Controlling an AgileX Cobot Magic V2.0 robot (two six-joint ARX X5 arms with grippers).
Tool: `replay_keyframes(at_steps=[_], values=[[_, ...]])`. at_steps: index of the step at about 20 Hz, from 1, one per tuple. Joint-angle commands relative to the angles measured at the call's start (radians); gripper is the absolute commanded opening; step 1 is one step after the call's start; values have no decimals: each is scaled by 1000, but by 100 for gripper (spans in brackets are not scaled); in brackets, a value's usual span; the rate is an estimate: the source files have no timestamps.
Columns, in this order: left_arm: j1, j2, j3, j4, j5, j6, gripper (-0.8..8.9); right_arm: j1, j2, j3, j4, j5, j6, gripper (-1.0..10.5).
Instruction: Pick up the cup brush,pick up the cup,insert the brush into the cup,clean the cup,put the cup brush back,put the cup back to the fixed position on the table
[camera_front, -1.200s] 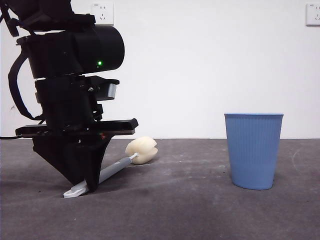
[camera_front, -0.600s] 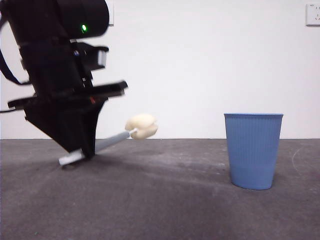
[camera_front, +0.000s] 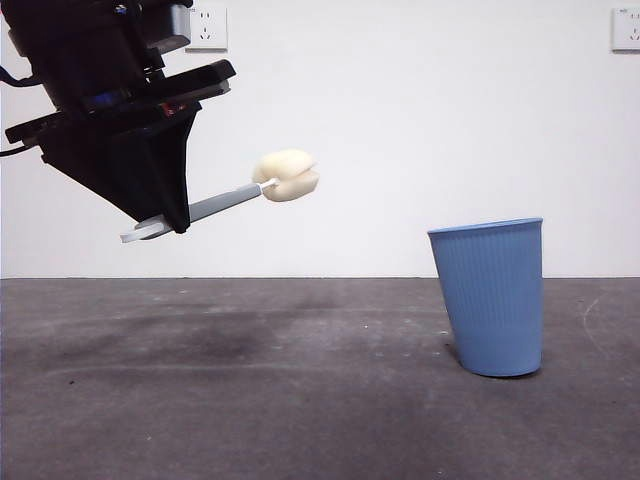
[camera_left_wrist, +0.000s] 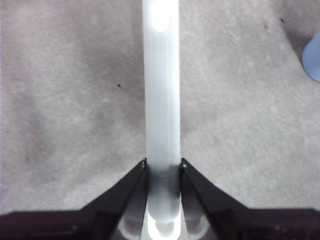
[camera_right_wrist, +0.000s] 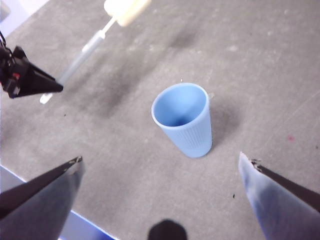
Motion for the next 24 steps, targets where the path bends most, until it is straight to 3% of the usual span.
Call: replay_keyframes(at_steps=[1,5,10,14,19,24], values=[[9,3,-8,-2,-16,25,-9,0,0,2,3,3,-8,626],[13,2,-8,-43,-28,64,-8,0,37,-10,17,-6,-27,626],[13,-63,-8,-50,-21,68,-8,1,56,-155,105,-60,-21,626],[14,-179,-8,-101,-21,84,-8,6,64,-282,252,-110,75,627],[14,-323,-8,-160,-20,90,-9,35,139,-305,320,-51,142,627],[14,-385,-8,-183,5,103,-8,80,241,-351,428,-33,125,627]])
